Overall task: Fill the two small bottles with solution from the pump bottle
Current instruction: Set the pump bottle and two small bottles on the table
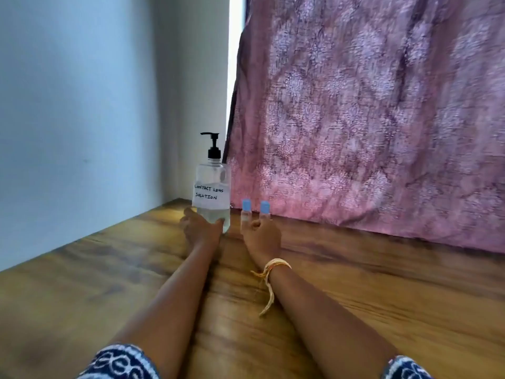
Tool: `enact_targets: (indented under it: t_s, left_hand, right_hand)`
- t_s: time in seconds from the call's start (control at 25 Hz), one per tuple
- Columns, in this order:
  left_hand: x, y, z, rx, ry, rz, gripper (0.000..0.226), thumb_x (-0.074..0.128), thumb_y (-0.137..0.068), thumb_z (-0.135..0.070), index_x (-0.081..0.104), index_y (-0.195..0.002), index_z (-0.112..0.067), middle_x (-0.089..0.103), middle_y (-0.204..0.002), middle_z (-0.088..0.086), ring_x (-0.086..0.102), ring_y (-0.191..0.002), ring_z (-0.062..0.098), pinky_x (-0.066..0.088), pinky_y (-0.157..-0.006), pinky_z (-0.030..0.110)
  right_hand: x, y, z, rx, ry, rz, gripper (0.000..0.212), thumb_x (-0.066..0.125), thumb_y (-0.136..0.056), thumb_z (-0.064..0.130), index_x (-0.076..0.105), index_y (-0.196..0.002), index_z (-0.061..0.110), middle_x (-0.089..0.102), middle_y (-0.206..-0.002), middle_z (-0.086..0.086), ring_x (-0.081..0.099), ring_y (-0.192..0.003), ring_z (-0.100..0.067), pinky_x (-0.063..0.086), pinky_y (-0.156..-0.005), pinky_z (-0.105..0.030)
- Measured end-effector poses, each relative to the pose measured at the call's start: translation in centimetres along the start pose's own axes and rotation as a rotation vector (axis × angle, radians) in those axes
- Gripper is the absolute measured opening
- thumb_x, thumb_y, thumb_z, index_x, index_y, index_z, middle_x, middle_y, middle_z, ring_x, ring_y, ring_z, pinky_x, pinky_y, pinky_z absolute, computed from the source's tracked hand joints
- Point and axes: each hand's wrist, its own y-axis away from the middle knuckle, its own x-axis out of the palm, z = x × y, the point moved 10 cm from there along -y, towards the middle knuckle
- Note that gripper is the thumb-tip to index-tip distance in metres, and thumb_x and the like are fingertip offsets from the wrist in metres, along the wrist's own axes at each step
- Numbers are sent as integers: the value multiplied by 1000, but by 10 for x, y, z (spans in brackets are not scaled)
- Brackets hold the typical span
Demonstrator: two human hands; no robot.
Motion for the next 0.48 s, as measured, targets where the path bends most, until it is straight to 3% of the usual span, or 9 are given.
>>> enact_targets:
  t_s: [0.16,0.32,0.4,0.48]
  left_hand:
    - [15,-20,-4,61,4,49,113,88,-61,-38,20,-146,-7,38,-143,16,38,-135,33,38,-105,42]
    - [25,-30,2,43,-58,88,95,86,-55,-50,42,-130,-11,57,-129,10,54,-121,30,47,-92,40]
    - [22,-30,2,62,-104,62,96,85,-49,-57,49,-125,-11,59,-123,9,56,-116,29,50,-92,40]
    - [17,-25,-1,85,-119,49,100,85,-44,-60,50,-124,-12,56,-120,7,54,-116,28,48,-93,41]
  right_hand:
    - [-1,-11,-13,30,37,-22,23,58,-89,31,68,-83,11,72,-90,-9,65,-91,-29,47,-76,-31]
    - [-3,-9,-5,18,63,-75,29,58,-89,35,70,-84,9,72,-91,-9,65,-90,-28,53,-78,-37]
    - [-16,-9,-7,45,-13,-182,23,64,-84,35,64,-85,12,70,-90,-6,64,-89,-26,47,-72,-32]
    - [-28,-5,-16,122,-114,-300,32,71,-75,35,56,-91,12,64,-94,-6,61,-90,-28,42,-69,-31]
